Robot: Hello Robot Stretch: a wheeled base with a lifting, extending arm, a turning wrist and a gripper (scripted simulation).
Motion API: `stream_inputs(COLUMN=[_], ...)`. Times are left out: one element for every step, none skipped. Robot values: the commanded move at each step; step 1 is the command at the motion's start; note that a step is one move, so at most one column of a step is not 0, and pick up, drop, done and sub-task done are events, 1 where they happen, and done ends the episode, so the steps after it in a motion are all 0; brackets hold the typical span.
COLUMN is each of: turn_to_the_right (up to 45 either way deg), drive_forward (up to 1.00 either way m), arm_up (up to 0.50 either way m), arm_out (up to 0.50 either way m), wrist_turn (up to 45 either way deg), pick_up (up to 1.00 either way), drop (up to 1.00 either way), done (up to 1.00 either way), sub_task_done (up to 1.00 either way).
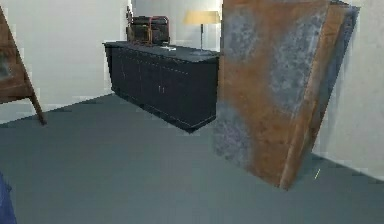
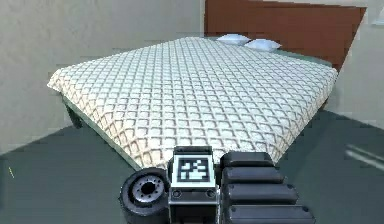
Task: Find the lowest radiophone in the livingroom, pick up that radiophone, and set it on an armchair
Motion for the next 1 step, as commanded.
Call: stream_inputs(turn_to_the_right=[-9.0], drive_forward=[0.0], arm_up=[0.0], arm_out=[0.0], wrist_turn=[0.0], pick_up=[0.0], drop=[0.0], done=[0.0], sub_task_done=[0.0])
